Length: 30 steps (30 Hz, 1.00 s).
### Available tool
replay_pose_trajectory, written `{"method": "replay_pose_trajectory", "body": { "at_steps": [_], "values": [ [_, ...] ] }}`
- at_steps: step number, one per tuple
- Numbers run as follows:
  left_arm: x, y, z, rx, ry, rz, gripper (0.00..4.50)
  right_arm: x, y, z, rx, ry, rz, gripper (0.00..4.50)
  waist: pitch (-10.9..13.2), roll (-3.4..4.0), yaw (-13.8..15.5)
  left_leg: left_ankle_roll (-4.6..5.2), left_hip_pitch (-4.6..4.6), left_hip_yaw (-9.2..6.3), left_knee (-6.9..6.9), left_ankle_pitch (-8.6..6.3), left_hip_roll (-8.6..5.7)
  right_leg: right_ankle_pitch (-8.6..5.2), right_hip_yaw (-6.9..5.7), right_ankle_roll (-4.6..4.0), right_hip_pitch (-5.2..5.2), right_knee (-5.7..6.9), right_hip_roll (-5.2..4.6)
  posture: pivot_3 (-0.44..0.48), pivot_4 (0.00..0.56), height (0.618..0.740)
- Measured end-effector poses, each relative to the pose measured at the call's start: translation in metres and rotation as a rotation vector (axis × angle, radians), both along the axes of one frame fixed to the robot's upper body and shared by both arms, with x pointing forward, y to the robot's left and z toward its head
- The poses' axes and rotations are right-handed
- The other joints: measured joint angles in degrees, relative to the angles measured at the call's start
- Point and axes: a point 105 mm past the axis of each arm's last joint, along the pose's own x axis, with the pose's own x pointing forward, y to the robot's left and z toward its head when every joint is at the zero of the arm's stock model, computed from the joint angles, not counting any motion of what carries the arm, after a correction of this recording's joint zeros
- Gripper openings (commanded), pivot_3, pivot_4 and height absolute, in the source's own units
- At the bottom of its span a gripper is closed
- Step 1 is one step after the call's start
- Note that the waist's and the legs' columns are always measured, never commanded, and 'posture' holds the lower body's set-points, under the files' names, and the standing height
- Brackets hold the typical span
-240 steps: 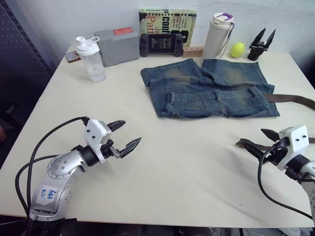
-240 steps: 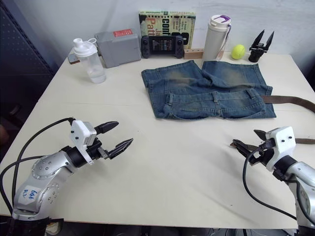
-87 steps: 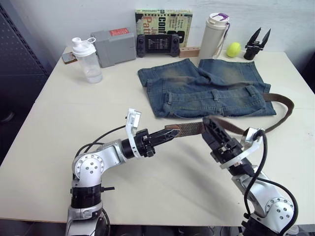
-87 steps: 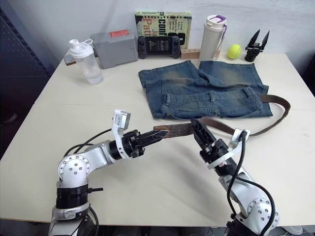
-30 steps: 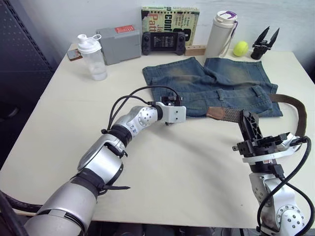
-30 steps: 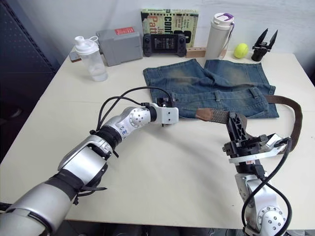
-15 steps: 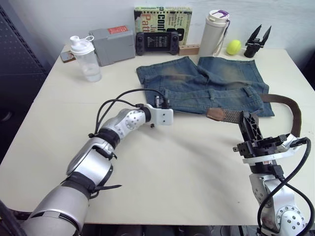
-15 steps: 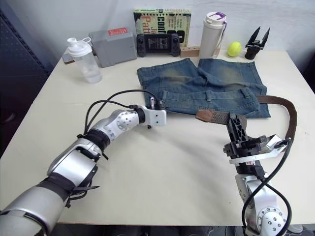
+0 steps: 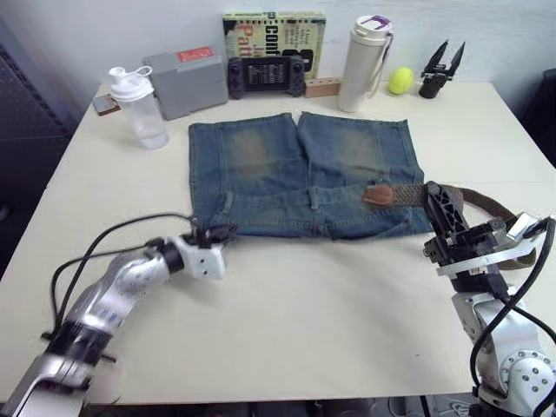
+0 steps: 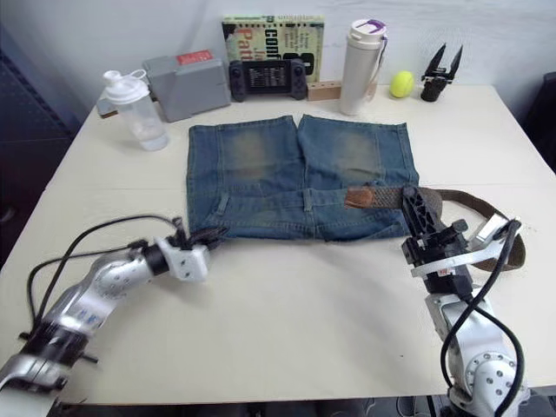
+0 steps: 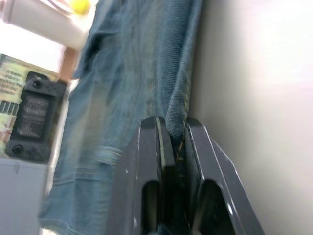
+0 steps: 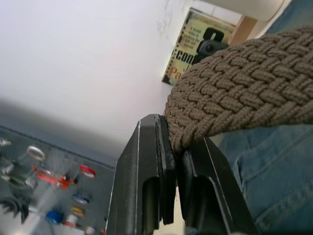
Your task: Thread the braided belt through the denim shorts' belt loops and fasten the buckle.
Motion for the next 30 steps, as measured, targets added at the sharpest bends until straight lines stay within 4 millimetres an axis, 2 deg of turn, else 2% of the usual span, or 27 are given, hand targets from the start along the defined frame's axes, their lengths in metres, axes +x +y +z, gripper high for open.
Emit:
{"method": "replay_pose_trajectory", "body": {
  "at_steps": [1,6,10,14,16,19,21,23,25,27,30],
  "values": [
    [-0.017,0.012,-0.005,-0.024,0.013,0.019,0.07,0.001,-0.001,0.0,-0.052,0.023,0.002,0.0,0.0,-0.01,0.3,0.03,0.02,-0.01,0.03,0.0,-0.01,0.0,-0.05,0.0,0.08,-0.05,-0.03,0.0,0.15,0.731],
    [-0.057,0.037,-0.017,-0.032,0.039,0.038,0.07,0.001,0.0,0.004,-0.196,0.052,0.033,0.0,0.0,0.0,0.9,0.1,0.11,0.11,-0.03,-0.05,0.0,0.0,-0.11,0.0,0.13,-0.11,-0.12,0.0,0.15,0.731],
    [-0.076,0.055,-0.024,0.01,0.036,0.032,0.07,0.004,0.008,0.005,-0.271,0.067,0.087,0.0,0.0,-0.06,1.2,0.13,0.13,0.15,-0.02,-0.06,0.0,0.0,-0.14,0.0,0.17,-0.12,-0.12,0.0,0.15,0.731],
    [-0.081,0.066,-0.025,0.054,0.034,0.017,0.07,0.01,0.011,0.003,-0.269,0.084,0.101,0.0,0.0,-0.06,1.2,0.16,0.13,0.19,-0.03,-0.07,0.0,0.0,-0.16,0.0,0.15,-0.12,-0.12,0.0,0.15,0.731],
    [-0.079,0.07,-0.023,0.062,0.054,0.021,1.03,0.011,0.014,0.003,-0.275,0.083,0.116,0.0,0.0,-0.06,1.1,0.15,0.13,0.19,-0.05,-0.07,0.02,0.0,-0.21,0.0,0.14,-0.11,-0.12,0.0,0.15,0.731],
    [-0.072,0.079,-0.02,0.015,0.105,0.076,2.13,0.013,0.013,0.001,-0.271,0.096,0.113,0.0,0.0,-0.07,1.1,0.15,0.12,0.18,-0.03,-0.07,0.02,0.0,-0.31,0.0,0.14,-0.09,-0.15,0.0,0.15,0.731],
    [-0.061,0.083,-0.003,-0.076,0.249,0.14,3.02,0.017,0.012,0.0,-0.27,0.107,0.117,0.0,0.0,-0.1,1.2,0.15,0.05,0.1,0.1,-0.07,0.02,0.0,-0.35,0.0,0.15,-0.07,-0.2,0.0,0.15,0.731],
    [-0.062,0.079,0.007,-0.123,0.416,0.133,3.73,0.018,0.014,0.001,-0.276,0.106,0.129,0.0,0.0,-0.09,1.1,0.16,0.04,0.06,0.13,-0.08,0.0,0.0,-0.34,0.0,0.17,-0.09,-0.22,0.0,0.15,0.731],
    [-0.071,0.064,0.02,-0.21,0.613,0.09,3.73,0.02,0.013,-0.003,-0.276,0.124,0.129,0.0,0.0,-0.1,1.0,0.18,-0.01,0.03,0.16,-0.09,-0.01,0.0,-0.35,0.0,0.17,-0.14,-0.21,0.0,0.15,0.731],
    [-0.074,0.057,0.028,-0.243,0.661,0.063,3.73,0.021,0.012,-0.005,-0.279,0.135,0.129,0.0,0.0,-0.08,1.0,0.18,-0.01,0.03,0.16,-0.09,-0.01,0.0,-0.35,0.0,0.17,-0.15,-0.21,0.0,0.15,0.731],
    [-0.078,0.041,0.059,-0.391,0.8,-0.017,3.73,0.025,0.011,-0.004,-0.28,0.137,0.131,0.0,0.0,0.01,1.1,0.17,0.0,0.04,0.21,-0.09,-0.02,0.0,-0.35,0.0,0.18,-0.11,-0.14,0.0,0.15,0.731]
  ]
}}
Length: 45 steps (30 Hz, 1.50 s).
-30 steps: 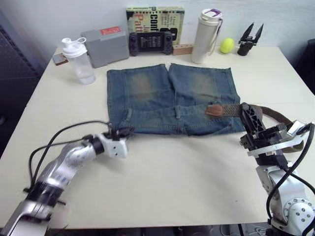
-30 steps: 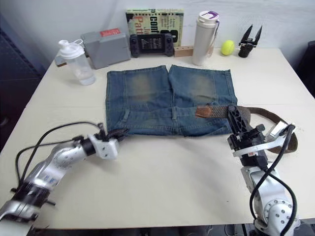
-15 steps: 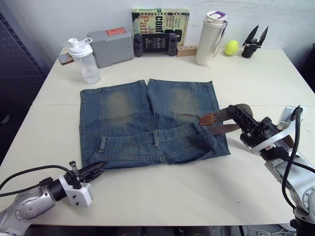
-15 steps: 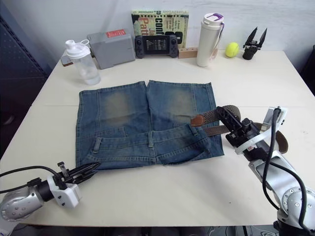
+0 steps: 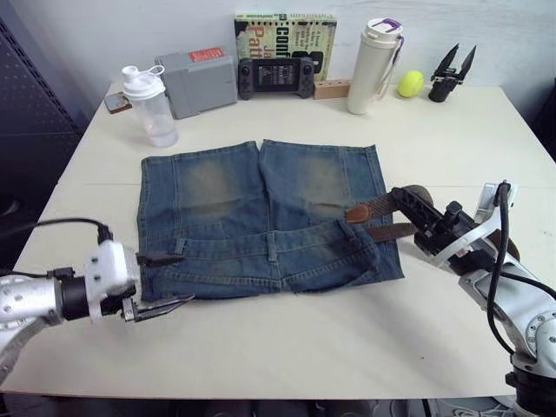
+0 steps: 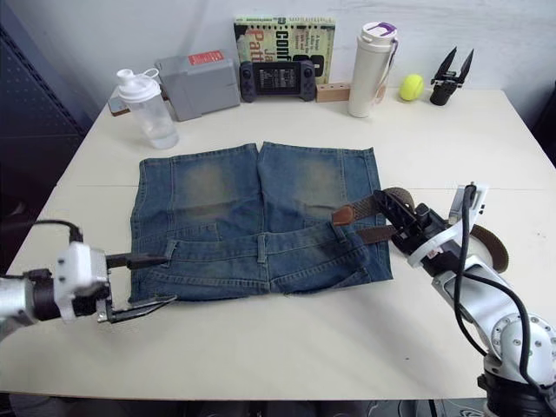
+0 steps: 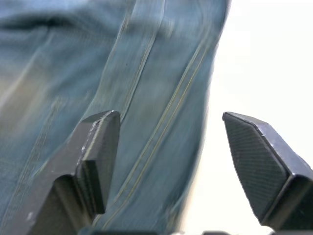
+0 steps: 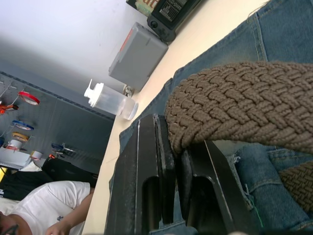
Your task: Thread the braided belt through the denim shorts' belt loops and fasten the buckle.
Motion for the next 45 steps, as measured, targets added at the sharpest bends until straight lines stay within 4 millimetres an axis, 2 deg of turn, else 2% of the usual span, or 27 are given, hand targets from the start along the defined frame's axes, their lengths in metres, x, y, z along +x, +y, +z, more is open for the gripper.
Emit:
{"method": "replay_pose_trajectory", "body": {
  "at_steps": [2,4,5,8,11,18,27,37,39,43,45],
  "values": [
    [0.009,-0.005,0.027,-0.107,0.013,-0.015,3.73,0.005,-0.002,0.0,-0.042,0.009,-0.008,0.0,0.0,0.09,0.1,0.0,0.02,0.02,0.05,0.0,-0.06,0.0,0.03,0.0,0.02,0.03,0.06,0.0,0.15,0.731],
    [0.021,-0.015,0.045,-0.162,-0.062,-0.028,3.73,0.012,-0.001,-0.005,-0.082,0.03,-0.014,0.0,0.0,0.1,0.3,0.0,0.01,0.01,0.07,0.0,-0.12,0.01,0.08,0.02,0.05,0.02,0.09,0.0,0.15,0.731],
    [0.024,-0.018,0.046,-0.173,-0.069,-0.035,3.73,0.013,-0.001,-0.007,-0.092,0.036,-0.016,0.0,0.0,0.1,0.3,0.0,-0.02,0.02,0.05,0.0,-0.11,0.02,0.08,0.04,0.03,-0.03,0.09,0.0,0.15,0.731],
    [0.038,-0.04,0.033,-0.246,-0.053,-0.048,3.73,0.02,-0.001,-0.02,-0.17,0.071,-0.031,0.0,0.0,0.08,0.2,0.0,-0.06,0.03,0.05,-0.01,-0.18,0.04,0.03,0.07,-0.01,0.0,0.1,0.0,0.15,0.731],
    [0.043,-0.055,0.022,-0.259,-0.024,-0.061,3.73,0.025,-0.006,-0.028,-0.245,0.083,-0.05,0.0,0.0,0.06,0.2,-0.01,-0.07,0.04,0.09,-0.01,-0.19,0.04,0.02,0.07,-0.01,0.0,0.13,0.0,0.15,0.731],
    [0.043,-0.067,0.018,-0.302,0.003,-0.068,3.73,0.032,-0.01,-0.031,-0.316,0.063,-0.042,0.0,0.0,0.06,0.2,-0.01,-0.08,0.02,0.11,-0.01,-0.08,0.04,0.07,0.06,-0.01,-0.01,0.18,0.0,0.15,0.731],
    [0.039,-0.074,0.014,-0.305,0.017,-0.079,3.73,0.041,-0.018,-0.028,-0.368,0.035,-0.057,0.0,0.0,0.06,0.3,-0.01,-0.1,0.01,0.17,-0.01,-0.09,0.04,0.07,0.07,0.0,0.0,0.18,0.0,0.15,0.731],
    [0.039,-0.071,0.013,-0.308,0.025,-0.064,3.73,0.04,-0.022,-0.041,-0.467,0.036,-0.046,0.0,0.0,0.06,0.3,-0.01,-0.1,-0.01,0.17,-0.01,-0.09,0.04,0.07,0.07,0.0,0.0,0.17,0.0,0.15,0.731],
    [0.039,-0.071,0.014,-0.309,0.023,-0.061,3.73,0.039,-0.02,-0.045,-0.467,0.043,-0.038,0.0,0.0,0.06,0.3,-0.01,-0.1,0.0,0.17,-0.01,-0.1,0.04,0.07,0.07,0.0,0.0,0.17,0.0,0.15,0.731],
    [0.04,-0.07,0.015,-0.316,0.022,-0.056,3.73,0.036,-0.001,-0.047,-0.463,0.022,0.022,0.0,0.0,0.06,0.2,-0.01,-0.1,-0.03,0.17,-0.01,-0.1,0.04,0.05,0.06,0.0,0.01,0.19,0.0,0.15,0.731],
    [0.04,-0.07,0.016,-0.317,0.022,-0.057,3.73,0.036,0.003,-0.049,-0.462,0.026,0.032,0.0,0.0,0.06,0.2,-0.01,-0.1,-0.03,0.17,-0.01,-0.1,0.04,0.05,0.06,0.0,0.01,0.19,0.0,0.15,0.731]
  ]
}}
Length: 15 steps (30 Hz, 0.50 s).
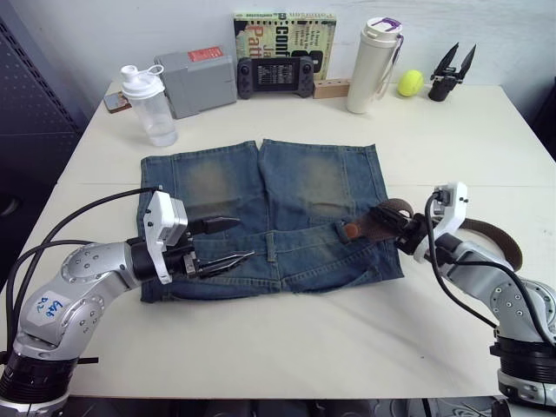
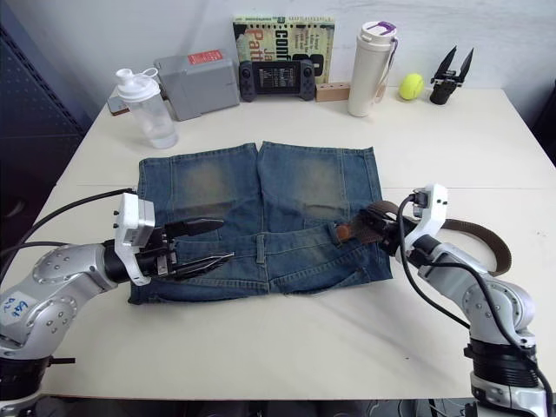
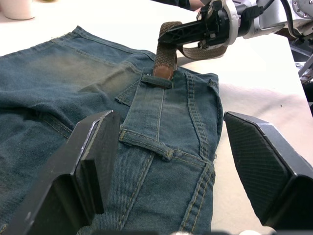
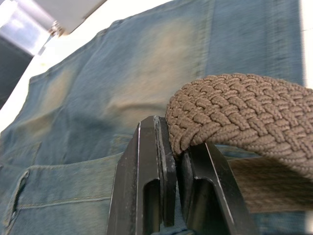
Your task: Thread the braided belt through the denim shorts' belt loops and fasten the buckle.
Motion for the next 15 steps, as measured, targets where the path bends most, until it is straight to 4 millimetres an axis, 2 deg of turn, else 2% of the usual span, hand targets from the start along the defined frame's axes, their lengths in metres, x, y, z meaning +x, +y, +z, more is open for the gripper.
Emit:
{"method": "replay_pose_trajectory", "body": {
  "at_steps": [5,9,11,15],
  "values": [
    [0.005,-0.005,0.01,0.034,-0.064,-0.036,3.73,0.0,0.018,-0.012,0.049,0.06,0.029,0.0,0.0,0.0,0.0,0.0,0.0,0.02,0.01,0.0,-0.09,0.0,0.0,0.0,0.0,0.0,0.02,0.0,0.15,0.731],
    [0.017,-0.014,0.003,0.12,-0.112,-0.089,3.73,0.001,0.025,-0.026,0.06,0.139,0.028,0.0,0.0,0.0,0.1,-0.01,0.0,0.2,0.02,0.0,-0.26,0.0,-0.03,0.0,0.03,0.01,0.03,0.0,0.15,0.731],
    [0.029,-0.032,-0.002,0.184,-0.193,-0.15,3.73,0.001,0.028,-0.036,0.086,0.196,0.025,0.0,0.0,-0.01,0.2,0.0,-0.01,0.44,0.04,0.0,-0.28,0.0,-0.04,0.0,0.03,0.01,0.03,0.0,0.15,0.731],
    [0.041,-0.076,-0.014,0.267,-0.358,-0.269,3.73,0.003,0.032,-0.037,0.14,0.232,0.022,0.0,-0.1,-0.1,0.1,0.0,-0.01,0.49,0.04,0.0,-0.23,0.0,-0.05,0.01,0.04,0.0,0.07,0.0,0.15,0.731]
  ]
}}
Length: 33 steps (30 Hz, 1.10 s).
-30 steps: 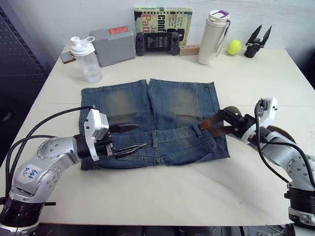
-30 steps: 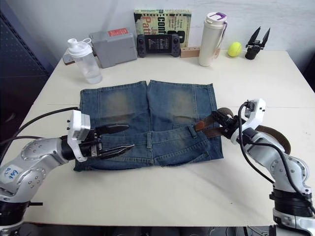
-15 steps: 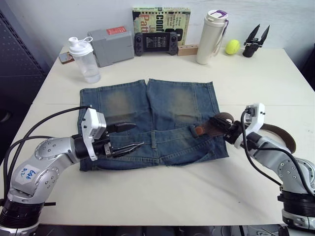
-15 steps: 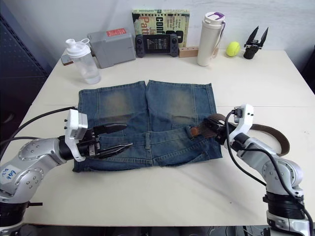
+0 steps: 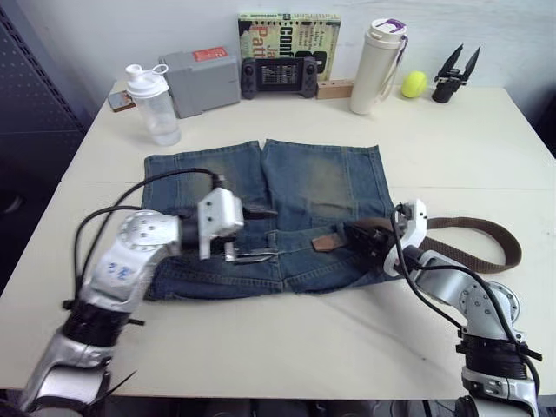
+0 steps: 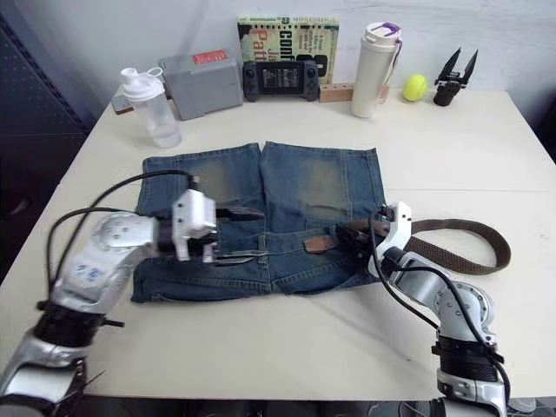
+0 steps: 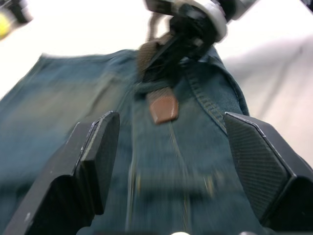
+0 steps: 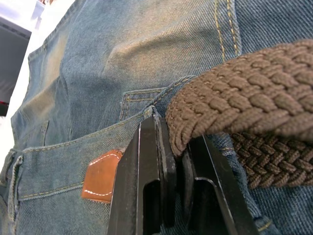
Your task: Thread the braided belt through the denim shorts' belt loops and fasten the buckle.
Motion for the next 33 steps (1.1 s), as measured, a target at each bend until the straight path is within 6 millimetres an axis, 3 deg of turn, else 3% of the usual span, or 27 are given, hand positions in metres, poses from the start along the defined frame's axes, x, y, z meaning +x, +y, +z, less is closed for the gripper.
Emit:
{"method": "replay_pose_trajectory", "body": {
  "at_steps": [5,8,11,32,33],
  "values": [
    [0.021,-0.039,-0.022,0.137,-0.32,-0.052,3.73,0.001,-0.002,-0.001,0.13,0.056,-0.054,0.0,-0.1,-0.11,-0.1,0.0,0.01,0.03,-0.01,0.0,0.13,0.0,-0.02,-0.01,-0.01,0.01,0.1,0.0,0.15,0.731],
    [0.033,-0.041,-0.036,0.225,-0.471,-0.06,3.73,0.002,-0.005,0.0,0.203,0.084,-0.092,0.0,-0.1,-0.12,-0.1,0.0,0.01,0.02,-0.01,0.0,0.15,0.0,-0.04,-0.01,-0.02,0.01,0.1,0.0,0.15,0.731],
    [0.037,-0.045,-0.036,0.252,-0.593,-0.096,3.73,0.002,-0.008,0.0,0.259,0.11,-0.122,0.0,-0.1,-0.14,-0.1,0.0,0.01,0.02,0.01,0.0,0.15,0.01,-0.04,0.0,-0.01,0.03,0.04,0.0,0.15,0.731],
    [0.053,-0.059,-0.036,0.189,-0.818,-0.032,3.73,-0.003,0.0,-0.004,0.344,0.134,-0.161,0.0,-0.3,-0.38,-0.2,0.0,0.01,0.0,0.02,0.0,0.31,0.01,-0.12,0.01,-0.01,0.06,0.02,0.0,0.15,0.731],
    [0.053,-0.059,-0.036,0.189,-0.819,-0.033,3.5,-0.003,0.001,-0.004,0.344,0.133,-0.162,0.0,-0.3,-0.38,-0.2,0.0,0.01,0.0,0.02,0.0,0.32,0.01,-0.12,0.01,-0.01,0.06,0.02,0.0,0.15,0.731]
  ]
}}
